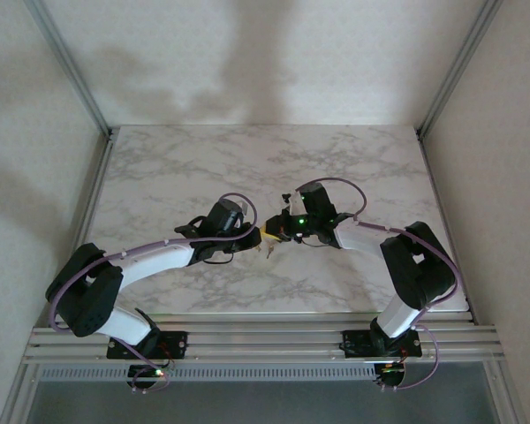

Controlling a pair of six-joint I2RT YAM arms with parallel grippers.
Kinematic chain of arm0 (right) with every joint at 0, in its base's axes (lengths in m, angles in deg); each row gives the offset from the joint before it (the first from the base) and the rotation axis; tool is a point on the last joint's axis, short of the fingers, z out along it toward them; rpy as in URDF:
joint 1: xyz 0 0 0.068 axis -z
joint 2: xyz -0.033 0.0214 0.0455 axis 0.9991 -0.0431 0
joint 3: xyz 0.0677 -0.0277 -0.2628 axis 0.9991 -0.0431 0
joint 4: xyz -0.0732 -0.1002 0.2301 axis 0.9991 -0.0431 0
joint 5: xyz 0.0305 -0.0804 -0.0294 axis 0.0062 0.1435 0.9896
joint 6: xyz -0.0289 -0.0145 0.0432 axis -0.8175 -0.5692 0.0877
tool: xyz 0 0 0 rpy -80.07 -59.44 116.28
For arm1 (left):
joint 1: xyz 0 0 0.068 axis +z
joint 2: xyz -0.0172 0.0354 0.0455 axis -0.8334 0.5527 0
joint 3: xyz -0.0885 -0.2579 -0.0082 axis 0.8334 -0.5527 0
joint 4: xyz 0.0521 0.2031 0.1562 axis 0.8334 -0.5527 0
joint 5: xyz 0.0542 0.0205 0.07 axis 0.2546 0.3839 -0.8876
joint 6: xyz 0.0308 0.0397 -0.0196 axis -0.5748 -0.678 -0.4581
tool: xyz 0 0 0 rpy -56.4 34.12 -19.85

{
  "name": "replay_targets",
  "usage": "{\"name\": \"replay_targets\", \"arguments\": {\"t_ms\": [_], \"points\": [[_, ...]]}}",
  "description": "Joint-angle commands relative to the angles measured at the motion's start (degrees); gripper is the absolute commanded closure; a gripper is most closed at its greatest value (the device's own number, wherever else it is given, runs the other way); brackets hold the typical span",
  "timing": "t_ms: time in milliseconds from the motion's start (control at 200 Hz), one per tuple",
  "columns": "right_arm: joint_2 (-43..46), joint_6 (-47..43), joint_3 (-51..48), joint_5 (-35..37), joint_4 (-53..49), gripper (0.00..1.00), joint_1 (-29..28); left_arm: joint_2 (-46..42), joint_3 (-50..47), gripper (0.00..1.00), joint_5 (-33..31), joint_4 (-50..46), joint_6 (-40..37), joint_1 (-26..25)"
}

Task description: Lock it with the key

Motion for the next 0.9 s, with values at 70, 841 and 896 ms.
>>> {"name": "replay_targets", "arguments": {"t_ms": [70,841,896], "points": [[1.8,-0.8,0.3,-0.3,0.4,1.0,-1.1,-1.7,1.4,0.9,0.9,1.7,-0.1,-0.6],[4.5,1.4,-2.0,-0.4,4.9,1.0,-1.2,-6.8,0.8,0.52,-0.9,-3.6,-5.0,-0.4],[4.7,1.7,-2.1,-0.8,5.3,1.0,-1.2,-8.0,-0.6,0.5,0.0,-1.6,-5.2,-0.4]]}}
